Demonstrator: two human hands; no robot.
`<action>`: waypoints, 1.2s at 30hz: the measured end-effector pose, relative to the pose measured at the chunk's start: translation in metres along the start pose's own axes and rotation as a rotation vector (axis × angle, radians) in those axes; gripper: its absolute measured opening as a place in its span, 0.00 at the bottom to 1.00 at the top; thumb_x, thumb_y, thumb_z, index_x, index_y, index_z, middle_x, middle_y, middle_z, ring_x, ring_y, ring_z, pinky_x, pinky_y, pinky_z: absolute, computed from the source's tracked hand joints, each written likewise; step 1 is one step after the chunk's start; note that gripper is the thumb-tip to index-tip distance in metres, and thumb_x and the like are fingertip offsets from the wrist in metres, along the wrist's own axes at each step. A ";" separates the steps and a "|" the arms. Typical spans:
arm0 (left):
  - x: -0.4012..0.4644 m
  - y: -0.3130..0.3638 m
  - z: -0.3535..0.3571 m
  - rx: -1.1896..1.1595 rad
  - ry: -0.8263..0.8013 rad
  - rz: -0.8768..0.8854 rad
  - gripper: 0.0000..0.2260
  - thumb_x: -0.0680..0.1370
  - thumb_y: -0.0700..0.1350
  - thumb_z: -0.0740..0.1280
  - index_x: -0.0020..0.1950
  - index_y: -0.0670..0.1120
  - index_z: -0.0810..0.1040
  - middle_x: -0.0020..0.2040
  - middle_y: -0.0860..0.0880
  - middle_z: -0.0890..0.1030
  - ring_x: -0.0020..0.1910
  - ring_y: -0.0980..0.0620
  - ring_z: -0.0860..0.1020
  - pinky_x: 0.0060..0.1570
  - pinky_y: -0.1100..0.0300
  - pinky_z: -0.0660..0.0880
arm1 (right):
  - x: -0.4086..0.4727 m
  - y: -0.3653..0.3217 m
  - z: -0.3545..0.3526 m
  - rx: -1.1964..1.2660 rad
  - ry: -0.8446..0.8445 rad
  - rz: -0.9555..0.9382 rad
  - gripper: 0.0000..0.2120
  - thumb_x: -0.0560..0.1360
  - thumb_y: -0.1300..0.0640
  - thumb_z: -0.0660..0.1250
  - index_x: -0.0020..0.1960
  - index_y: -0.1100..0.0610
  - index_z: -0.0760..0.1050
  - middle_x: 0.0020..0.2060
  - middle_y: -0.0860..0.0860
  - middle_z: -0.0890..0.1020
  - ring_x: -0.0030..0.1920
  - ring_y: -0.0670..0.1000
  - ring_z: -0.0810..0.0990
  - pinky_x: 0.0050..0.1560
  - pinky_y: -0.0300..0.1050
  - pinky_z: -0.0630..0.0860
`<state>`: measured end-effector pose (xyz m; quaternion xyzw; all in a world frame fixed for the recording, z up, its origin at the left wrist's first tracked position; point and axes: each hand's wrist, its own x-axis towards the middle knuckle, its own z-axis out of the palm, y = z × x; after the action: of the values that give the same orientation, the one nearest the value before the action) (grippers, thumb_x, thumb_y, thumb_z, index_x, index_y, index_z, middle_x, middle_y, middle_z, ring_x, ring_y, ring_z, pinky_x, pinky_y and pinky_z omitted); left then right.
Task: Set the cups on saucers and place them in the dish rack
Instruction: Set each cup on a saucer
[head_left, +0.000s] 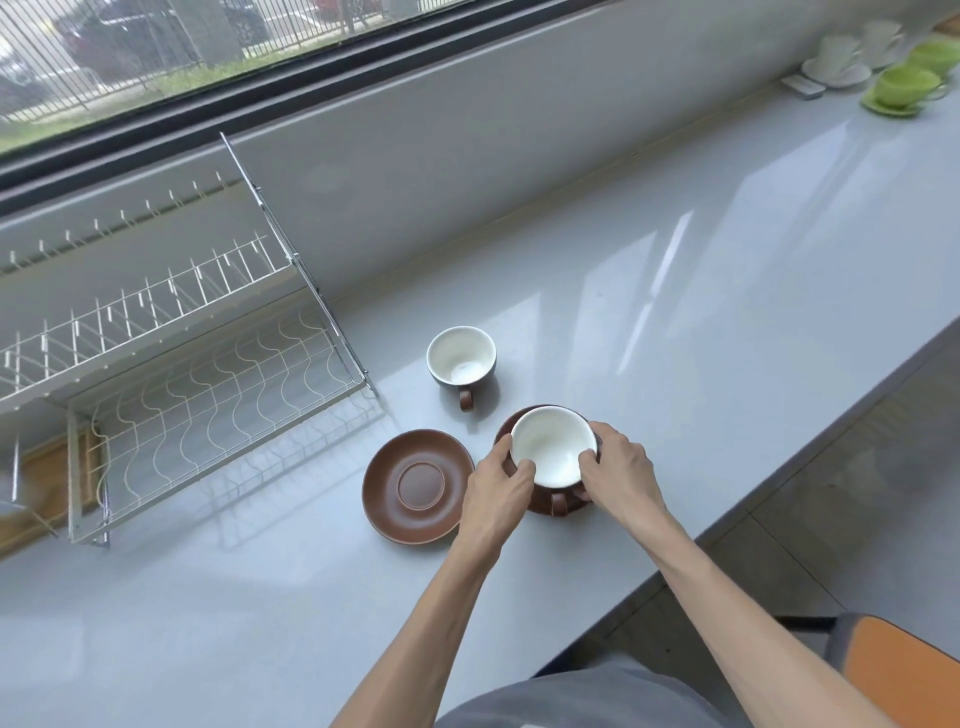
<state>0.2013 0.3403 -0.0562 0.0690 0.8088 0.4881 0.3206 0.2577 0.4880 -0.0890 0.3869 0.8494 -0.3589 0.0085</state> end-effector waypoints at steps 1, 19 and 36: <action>0.000 -0.002 0.000 -0.007 -0.001 -0.014 0.13 0.67 0.51 0.58 0.46 0.51 0.76 0.35 0.52 0.66 0.37 0.50 0.67 0.45 0.44 0.77 | -0.001 0.001 0.001 0.004 -0.004 0.011 0.23 0.73 0.59 0.56 0.67 0.54 0.72 0.49 0.58 0.83 0.48 0.63 0.82 0.53 0.54 0.77; 0.012 -0.006 -0.003 -0.058 -0.056 -0.049 0.24 0.68 0.54 0.60 0.65 0.59 0.76 0.45 0.56 0.77 0.46 0.53 0.78 0.58 0.44 0.80 | 0.002 -0.005 0.002 0.085 -0.037 0.087 0.24 0.72 0.58 0.54 0.68 0.50 0.70 0.48 0.56 0.82 0.43 0.62 0.83 0.52 0.55 0.79; 0.036 0.002 -0.052 0.654 0.175 0.207 0.20 0.81 0.51 0.57 0.74 0.52 0.70 0.66 0.48 0.80 0.63 0.44 0.78 0.57 0.51 0.73 | 0.030 -0.060 -0.020 -0.279 0.026 -0.149 0.21 0.80 0.50 0.57 0.73 0.52 0.67 0.63 0.54 0.79 0.61 0.60 0.77 0.57 0.52 0.72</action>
<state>0.1424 0.3183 -0.0540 0.2075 0.9355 0.2371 0.1597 0.2019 0.4936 -0.0464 0.3225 0.9174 -0.2319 0.0243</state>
